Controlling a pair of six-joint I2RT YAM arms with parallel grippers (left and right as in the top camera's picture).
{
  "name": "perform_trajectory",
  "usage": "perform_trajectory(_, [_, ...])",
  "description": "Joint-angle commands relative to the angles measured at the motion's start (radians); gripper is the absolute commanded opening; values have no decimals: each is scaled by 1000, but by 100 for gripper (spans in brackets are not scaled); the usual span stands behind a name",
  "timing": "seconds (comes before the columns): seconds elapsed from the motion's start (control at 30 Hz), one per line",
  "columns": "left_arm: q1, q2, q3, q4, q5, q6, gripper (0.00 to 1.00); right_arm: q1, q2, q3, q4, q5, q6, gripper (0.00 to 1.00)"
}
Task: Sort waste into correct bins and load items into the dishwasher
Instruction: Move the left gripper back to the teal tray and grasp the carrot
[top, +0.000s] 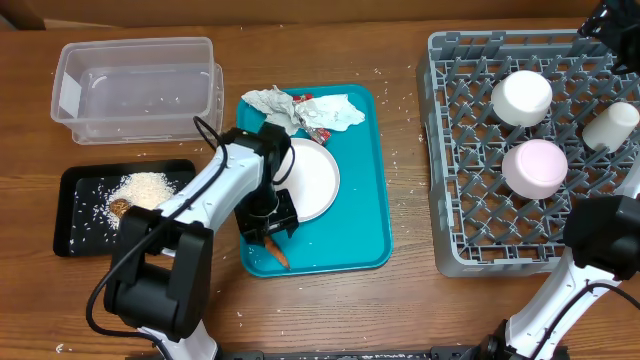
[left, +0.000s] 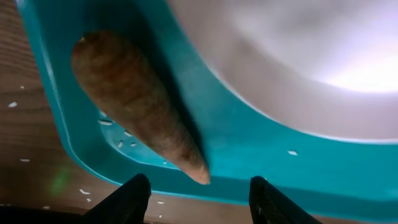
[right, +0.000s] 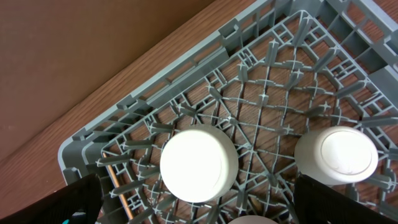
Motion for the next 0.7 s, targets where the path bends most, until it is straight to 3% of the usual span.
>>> perform_trajectory(0.0, [-8, -21, -27, 4, -72, -121, 55, 0, -21, 17, 6, 3, 1, 100])
perform_trajectory(0.23, [-5, -21, -32, 5, -172, -169, 58, 0, -21, 17, 6, 3, 1, 100])
perform_trajectory(0.67, [-6, -21, -82, 85, -132, -208, 60, 0, -21, 17, 6, 3, 1, 100])
